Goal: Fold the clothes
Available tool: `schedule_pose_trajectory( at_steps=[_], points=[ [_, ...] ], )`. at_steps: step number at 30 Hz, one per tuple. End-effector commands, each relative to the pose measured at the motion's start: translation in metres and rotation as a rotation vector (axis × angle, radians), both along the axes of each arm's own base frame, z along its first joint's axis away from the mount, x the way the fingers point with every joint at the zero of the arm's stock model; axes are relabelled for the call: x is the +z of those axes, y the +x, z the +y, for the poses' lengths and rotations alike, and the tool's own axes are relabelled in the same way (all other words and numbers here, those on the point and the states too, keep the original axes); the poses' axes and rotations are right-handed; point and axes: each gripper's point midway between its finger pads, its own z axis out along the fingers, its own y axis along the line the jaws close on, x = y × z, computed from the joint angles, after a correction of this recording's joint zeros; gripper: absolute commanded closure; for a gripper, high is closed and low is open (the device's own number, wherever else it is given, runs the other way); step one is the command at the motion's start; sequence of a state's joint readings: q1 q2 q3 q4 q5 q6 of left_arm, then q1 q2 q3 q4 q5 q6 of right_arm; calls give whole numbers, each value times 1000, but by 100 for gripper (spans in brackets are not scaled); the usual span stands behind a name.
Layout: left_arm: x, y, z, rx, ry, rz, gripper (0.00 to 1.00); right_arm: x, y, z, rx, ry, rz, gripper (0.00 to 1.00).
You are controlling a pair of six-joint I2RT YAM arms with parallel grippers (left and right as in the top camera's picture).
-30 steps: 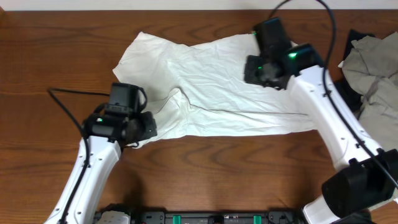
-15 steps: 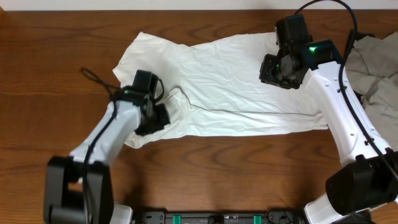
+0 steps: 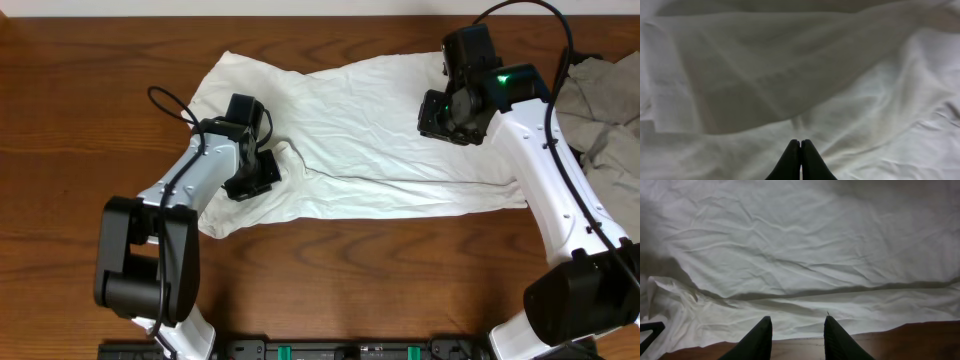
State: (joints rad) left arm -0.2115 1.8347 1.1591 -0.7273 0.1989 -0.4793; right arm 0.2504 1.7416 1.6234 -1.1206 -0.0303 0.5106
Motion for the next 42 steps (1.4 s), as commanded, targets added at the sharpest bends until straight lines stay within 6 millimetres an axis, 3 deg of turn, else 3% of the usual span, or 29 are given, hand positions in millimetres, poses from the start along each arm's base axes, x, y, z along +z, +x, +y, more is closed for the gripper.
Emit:
schedule_pose_trajectory(
  at_steps=[1, 24, 33, 42],
  points=[
    [-2, 5, 8, 20, 53, -11, 94, 6, -1, -3, 11, 0, -12, 68],
    [-15, 30, 28, 58, 127, -80, 94, 4, -7, -4, 12, -6, 14, 69],
    [-8, 64, 45, 70, 232, -232, 94, 3, -9, -4, 12, -8, 21, 69],
    [13, 103, 42, -20, 248, -402, 94, 2, -12, -5, 12, -11, 34, 70]
  ],
)
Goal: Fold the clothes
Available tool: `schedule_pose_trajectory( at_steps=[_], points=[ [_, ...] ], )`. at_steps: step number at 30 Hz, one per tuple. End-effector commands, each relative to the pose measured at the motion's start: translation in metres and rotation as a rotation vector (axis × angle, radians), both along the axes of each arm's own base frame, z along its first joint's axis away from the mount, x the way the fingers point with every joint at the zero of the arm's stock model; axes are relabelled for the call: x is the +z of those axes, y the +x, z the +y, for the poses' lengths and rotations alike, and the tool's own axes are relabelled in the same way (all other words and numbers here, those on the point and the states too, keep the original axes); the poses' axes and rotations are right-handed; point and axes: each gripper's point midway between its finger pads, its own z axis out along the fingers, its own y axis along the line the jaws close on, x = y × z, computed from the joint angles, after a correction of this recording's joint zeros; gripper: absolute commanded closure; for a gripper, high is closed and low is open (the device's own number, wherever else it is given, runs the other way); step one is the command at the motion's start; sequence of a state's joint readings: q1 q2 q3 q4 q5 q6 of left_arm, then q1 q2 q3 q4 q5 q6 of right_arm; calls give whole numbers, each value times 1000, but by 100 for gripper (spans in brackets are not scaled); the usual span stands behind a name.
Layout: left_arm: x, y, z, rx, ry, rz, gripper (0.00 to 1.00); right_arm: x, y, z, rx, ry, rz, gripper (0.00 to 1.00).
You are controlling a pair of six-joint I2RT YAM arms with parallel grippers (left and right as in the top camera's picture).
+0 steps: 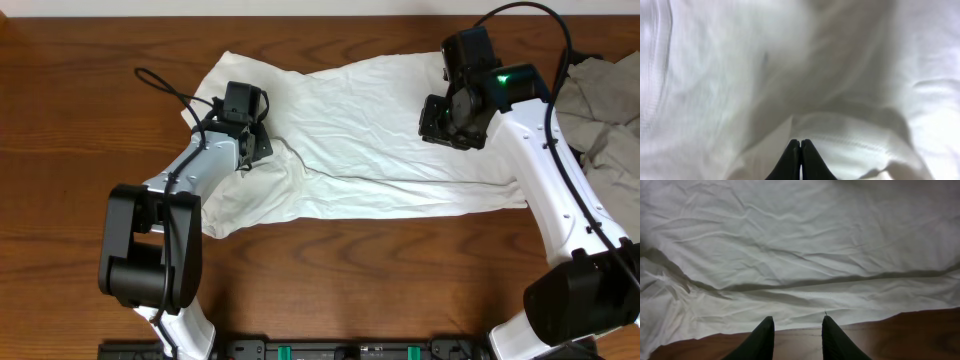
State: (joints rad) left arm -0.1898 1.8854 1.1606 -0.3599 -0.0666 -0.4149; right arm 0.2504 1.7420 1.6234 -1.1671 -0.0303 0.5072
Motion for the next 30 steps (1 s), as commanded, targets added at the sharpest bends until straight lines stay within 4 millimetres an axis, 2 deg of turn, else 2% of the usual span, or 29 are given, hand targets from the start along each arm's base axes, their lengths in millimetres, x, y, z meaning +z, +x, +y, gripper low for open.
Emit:
schedule_pose_trajectory(
  at_steps=[1, 5, 9, 11, 13, 15, 19, 24, 30],
  points=[
    [16, 15, 5, -39, 48, -45, 94, 6, -2, -3, 9, 1, -9, 70],
    [58, 27, 3, -37, 37, -115, 94, 5, -3, -3, 9, 0, -2, 70],
    [107, 16, 4, -36, 28, -160, 93, 5, -4, -3, 9, -2, 1, 70],
    [128, -3, 8, -28, 24, -153, 92, 5, -4, -3, 9, -1, 1, 69],
    [144, -33, 13, 18, 7, -113, 92, 5, -4, -3, 9, -1, 1, 69],
    [151, -59, 17, 66, -13, -61, 94, 5, -3, -3, 9, 0, -3, 69],
    [139, -85, 19, 58, 1, 51, 94, 6, -1, -2, 9, 2, -10, 69],
    [93, -109, 3, 27, -70, 246, 94, 5, -4, 2, 20, 1, -4, 69],
    [42, -116, -1, 30, -68, 409, 94, 5, -6, 7, 34, 0, -3, 69]
  ],
)
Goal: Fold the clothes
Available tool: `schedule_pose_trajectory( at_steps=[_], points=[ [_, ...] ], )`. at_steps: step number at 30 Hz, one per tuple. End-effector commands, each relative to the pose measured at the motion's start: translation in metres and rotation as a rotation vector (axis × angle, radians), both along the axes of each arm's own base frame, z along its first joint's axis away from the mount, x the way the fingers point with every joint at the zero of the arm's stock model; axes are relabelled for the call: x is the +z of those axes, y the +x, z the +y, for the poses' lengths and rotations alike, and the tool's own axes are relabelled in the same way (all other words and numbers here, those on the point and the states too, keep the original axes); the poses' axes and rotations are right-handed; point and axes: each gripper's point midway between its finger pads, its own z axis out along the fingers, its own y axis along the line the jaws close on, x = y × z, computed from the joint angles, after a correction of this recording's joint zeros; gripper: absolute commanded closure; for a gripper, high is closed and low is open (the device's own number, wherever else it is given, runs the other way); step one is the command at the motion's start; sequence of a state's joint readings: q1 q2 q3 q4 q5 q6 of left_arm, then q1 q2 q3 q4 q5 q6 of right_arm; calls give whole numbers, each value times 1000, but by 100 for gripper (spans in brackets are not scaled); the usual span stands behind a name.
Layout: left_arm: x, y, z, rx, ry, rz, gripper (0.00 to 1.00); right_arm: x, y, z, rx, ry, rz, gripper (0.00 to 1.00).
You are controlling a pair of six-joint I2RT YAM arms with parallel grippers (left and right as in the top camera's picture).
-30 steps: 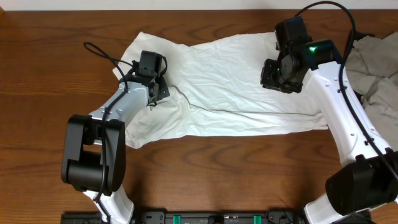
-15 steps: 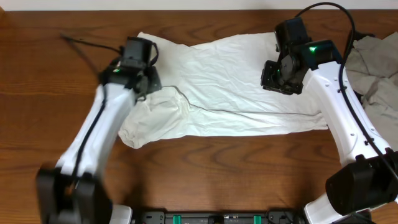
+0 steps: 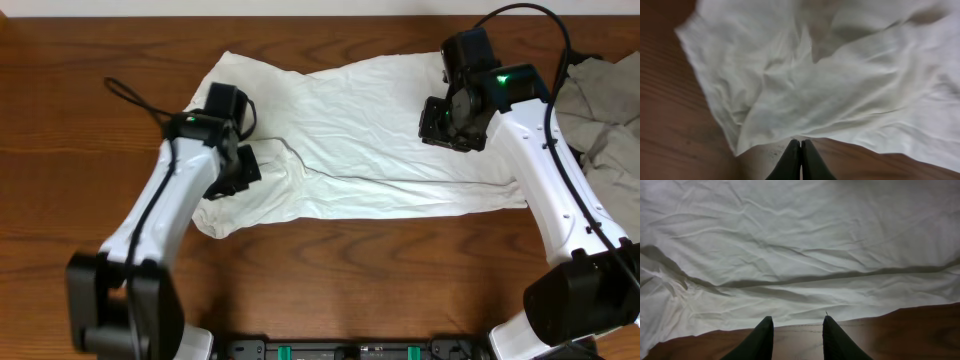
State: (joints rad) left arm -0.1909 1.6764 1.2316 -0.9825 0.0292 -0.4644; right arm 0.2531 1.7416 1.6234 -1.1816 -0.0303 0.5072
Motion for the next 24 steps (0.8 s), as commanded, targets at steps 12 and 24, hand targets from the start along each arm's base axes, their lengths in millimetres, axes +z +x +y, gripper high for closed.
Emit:
schedule_pose_trajectory(
  at_steps=[12, 24],
  points=[
    [-68, 20, -10, -5, -24, 81, 94, 6, -1, 7, 32, 4, -21, 68],
    [-82, 48, -3, -1, 24, -14, 94, 6, -1, 6, 30, -2, -22, 68]
  ],
)
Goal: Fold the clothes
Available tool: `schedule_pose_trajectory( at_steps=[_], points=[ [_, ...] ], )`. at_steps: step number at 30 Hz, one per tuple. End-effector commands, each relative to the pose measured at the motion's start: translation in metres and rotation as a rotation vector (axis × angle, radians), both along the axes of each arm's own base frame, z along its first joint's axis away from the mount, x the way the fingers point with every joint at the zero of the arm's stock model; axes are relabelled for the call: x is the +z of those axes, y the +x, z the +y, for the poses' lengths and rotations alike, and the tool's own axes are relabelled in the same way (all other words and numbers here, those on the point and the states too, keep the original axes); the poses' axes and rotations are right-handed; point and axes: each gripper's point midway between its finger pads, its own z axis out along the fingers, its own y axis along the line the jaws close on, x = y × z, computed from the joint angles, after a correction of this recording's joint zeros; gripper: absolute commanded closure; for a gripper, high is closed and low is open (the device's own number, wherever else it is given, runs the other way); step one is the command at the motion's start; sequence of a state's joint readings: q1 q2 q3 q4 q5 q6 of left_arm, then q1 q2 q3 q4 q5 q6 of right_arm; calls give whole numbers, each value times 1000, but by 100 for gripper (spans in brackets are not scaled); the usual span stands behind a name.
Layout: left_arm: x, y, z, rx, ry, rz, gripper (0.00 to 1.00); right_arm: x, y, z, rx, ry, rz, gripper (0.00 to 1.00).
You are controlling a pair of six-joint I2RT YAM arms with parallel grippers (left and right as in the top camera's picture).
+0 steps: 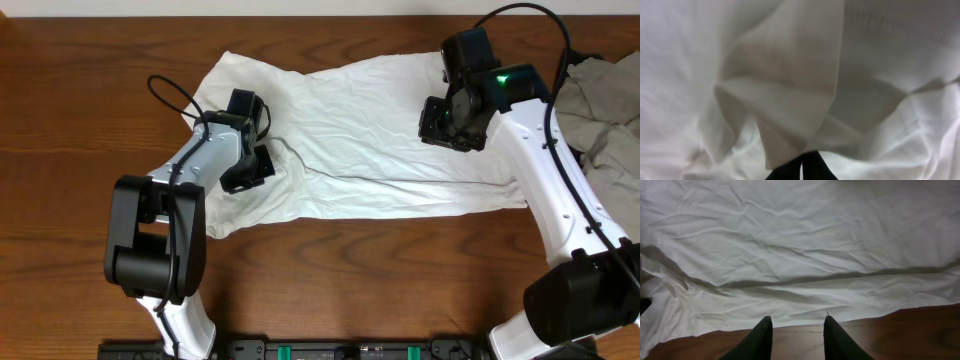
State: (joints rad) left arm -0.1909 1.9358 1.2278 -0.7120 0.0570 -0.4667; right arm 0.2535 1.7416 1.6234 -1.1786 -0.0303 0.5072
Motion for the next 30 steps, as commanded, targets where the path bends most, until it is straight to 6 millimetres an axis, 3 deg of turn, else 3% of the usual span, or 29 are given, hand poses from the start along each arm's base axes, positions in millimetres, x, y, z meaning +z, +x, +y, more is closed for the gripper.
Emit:
schedule_pose_trajectory(
  at_steps=[1, 6, 16, 22, 25, 30],
  points=[
    [-4, 6, 12, -3, 65, -23, 94, 6, -2, 5, 30, -3, -19, 67],
    [-1, 22, 23, -18, 118, -87, 94, 6, -2, 5, 33, -4, -18, 68],
    [15, 75, 35, -14, 171, -307, 93, 5, -3, 5, 36, -7, -12, 67],
    [33, 81, 35, -19, 171, -330, 93, 4, -9, 3, 47, -17, 12, 73],
    [57, 73, 39, -13, 171, -336, 93, 3, -12, 1, 57, -26, 22, 82],
    [126, 48, 42, 6, 149, -411, 87, 3, -19, 0, 58, -27, 49, 79]
  ],
)
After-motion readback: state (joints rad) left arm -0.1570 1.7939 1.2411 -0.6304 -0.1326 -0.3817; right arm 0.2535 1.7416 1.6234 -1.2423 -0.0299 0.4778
